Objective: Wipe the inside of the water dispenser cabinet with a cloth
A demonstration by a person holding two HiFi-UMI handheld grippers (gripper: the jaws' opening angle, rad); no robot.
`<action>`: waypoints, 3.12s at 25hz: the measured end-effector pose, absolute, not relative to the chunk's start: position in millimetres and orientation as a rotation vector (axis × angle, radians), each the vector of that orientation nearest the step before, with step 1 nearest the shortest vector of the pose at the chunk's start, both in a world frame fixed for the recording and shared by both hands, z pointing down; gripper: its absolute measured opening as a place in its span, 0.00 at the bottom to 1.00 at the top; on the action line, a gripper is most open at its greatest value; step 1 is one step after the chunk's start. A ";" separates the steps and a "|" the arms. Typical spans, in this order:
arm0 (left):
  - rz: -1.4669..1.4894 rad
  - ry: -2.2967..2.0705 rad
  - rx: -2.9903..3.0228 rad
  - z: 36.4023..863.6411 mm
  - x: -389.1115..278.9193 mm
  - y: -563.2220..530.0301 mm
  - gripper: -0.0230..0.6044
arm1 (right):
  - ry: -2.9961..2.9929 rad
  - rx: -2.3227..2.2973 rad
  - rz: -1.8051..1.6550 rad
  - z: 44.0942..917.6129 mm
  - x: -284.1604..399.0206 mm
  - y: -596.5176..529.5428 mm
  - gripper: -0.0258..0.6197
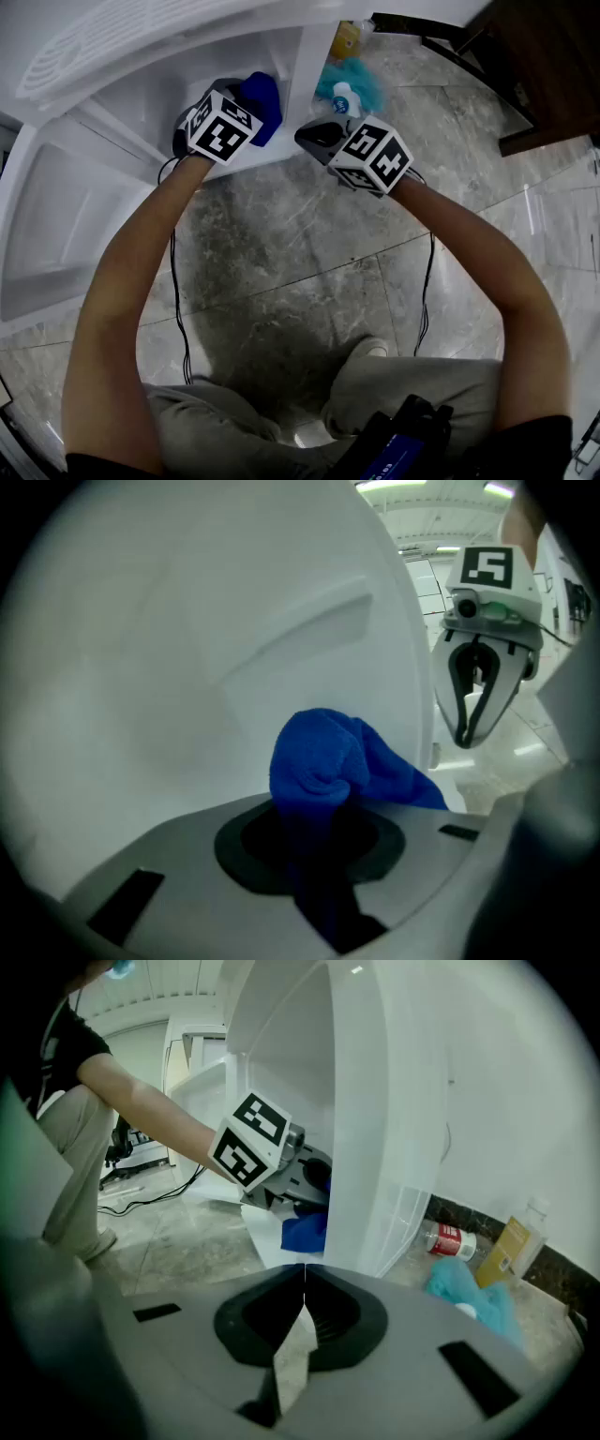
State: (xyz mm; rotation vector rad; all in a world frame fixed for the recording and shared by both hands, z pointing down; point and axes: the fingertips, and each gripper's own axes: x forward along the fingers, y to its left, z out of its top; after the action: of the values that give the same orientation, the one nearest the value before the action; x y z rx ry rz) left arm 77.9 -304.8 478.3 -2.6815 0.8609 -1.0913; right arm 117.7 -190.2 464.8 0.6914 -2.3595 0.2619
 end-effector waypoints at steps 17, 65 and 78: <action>-1.071 1.094 -2.704 475.6 68.9 -360.8 0.15 | -2.427 0.610 0.225 459.3 85.3 -180.0 0.04; -0.289 1.227 -2.951 307.2 68.9 -333.0 0.15 | -2.357 0.483 0.102 462.0 56.1 -161.6 0.04; 0.083 1.380 -2.763 246.3 70.1 -313.0 0.15 | -2.353 0.420 0.031 447.7 40.0 -147.9 0.04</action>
State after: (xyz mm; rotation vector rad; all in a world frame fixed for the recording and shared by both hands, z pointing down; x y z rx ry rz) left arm 70.1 -313.0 246.3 -2.7628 1.3798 0.0830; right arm 40.0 -147.9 447.7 0.4196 -2.3530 0.0306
